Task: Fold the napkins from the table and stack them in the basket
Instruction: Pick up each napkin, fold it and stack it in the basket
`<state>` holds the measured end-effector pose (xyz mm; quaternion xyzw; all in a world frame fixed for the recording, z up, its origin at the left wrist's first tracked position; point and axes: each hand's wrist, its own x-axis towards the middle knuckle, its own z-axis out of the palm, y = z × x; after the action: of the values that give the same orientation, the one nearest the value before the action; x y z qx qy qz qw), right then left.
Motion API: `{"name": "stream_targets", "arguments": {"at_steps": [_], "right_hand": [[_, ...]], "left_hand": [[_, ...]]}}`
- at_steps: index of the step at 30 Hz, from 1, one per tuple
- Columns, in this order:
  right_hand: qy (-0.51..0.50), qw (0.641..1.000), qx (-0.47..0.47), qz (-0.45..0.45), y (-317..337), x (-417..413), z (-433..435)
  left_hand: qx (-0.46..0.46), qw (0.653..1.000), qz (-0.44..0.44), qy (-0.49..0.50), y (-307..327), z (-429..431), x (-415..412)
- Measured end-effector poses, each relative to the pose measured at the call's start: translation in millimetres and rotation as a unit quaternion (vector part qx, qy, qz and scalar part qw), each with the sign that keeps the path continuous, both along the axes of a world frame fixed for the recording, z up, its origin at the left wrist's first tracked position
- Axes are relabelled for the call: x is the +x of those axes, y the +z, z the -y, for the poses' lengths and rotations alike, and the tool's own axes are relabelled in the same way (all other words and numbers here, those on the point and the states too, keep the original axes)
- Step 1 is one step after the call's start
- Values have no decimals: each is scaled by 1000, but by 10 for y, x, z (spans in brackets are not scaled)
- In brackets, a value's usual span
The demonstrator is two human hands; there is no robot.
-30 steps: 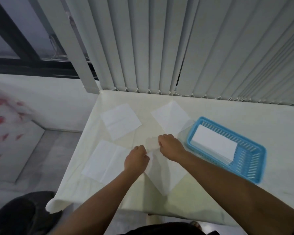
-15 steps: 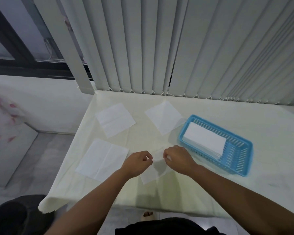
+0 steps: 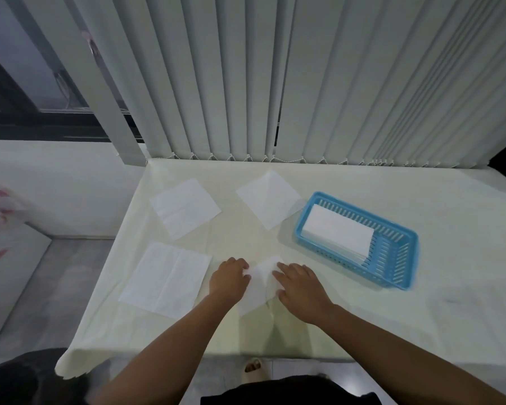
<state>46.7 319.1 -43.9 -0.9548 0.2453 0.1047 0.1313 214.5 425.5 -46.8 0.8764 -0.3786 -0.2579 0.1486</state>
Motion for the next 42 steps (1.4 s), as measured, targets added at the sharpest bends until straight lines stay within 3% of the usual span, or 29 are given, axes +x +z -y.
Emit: {"name": "stream_targets", "arguments": {"at_steps": [4, 14, 21, 26, 29, 32, 34, 38, 42], "right_hand": [[11, 999, -1, -43, -43, -56, 18], [-15, 1000, -15, -23, 74, 117, 98], [-9, 995, 1, -96, 2, 209, 118], [-100, 995, 15, -16, 88, 174, -22], [-198, 974, 78, 73, 262, 113, -149], [-302, 925, 185, 135, 400, 48, -247], [-364, 877, 281, 141, 462, 53, -276], [-480, 731, 463, 146, 573, 135, -249], [-543, 571, 587, 184, 560, 215, -99]], "left_hand": [[10, 1000, 17, 13, -30, 0, 1], [49, 998, 4, 26, 63, 19, 79], [59, 994, -74, 46, 104, -35, 132], [42, 978, -201, 34, 147, 18, 146], [52, 977, -207, -6, 203, 73, 114], [-28, 980, -185, 63, 264, 161, 84], [-94, 963, -219, 128, 334, 239, 44], [-197, 901, -310, 231, 458, 355, -121], [-248, 838, -397, 280, 452, 384, -252]]}}
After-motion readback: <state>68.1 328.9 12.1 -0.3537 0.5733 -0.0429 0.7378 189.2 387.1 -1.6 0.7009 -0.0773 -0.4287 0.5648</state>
